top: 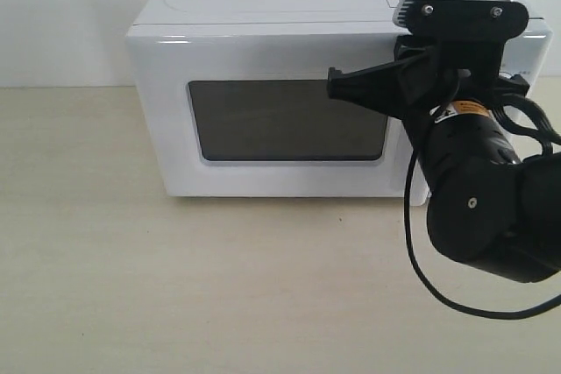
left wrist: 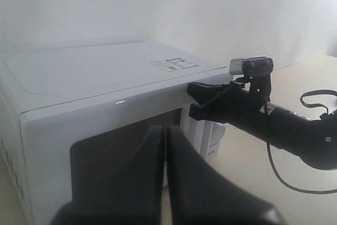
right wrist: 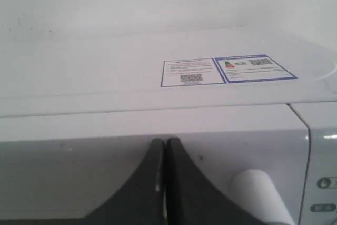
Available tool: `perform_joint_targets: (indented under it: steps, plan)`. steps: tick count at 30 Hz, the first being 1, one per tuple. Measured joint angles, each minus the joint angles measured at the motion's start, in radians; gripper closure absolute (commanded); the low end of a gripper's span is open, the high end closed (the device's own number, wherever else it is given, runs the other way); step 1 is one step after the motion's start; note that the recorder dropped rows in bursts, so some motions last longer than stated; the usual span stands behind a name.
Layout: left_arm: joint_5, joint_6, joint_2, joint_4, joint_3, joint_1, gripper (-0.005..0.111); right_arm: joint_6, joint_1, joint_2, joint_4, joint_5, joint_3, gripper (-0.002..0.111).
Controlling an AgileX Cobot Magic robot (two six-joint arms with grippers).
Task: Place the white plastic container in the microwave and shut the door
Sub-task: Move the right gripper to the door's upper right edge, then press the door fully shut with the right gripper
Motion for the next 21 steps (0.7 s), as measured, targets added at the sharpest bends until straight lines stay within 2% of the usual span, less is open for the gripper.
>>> perform_joint_targets:
  steps: [10,16,21]
  plan:
    - [0.000,0.000,0.000,0.000,0.000,0.000,0.103,-0.038,0.020,0.000,0.025,-0.016,0.007,0.108]
    - [0.000,0.000,0.000,0.000,0.000,0.000,0.103,-0.200,0.183,-0.015,0.129,-0.131,0.025,0.108]
    - [0.000,0.000,0.000,0.000,0.000,0.000,0.103,-0.291,0.237,-0.124,0.247,-0.067,0.051,0.108]
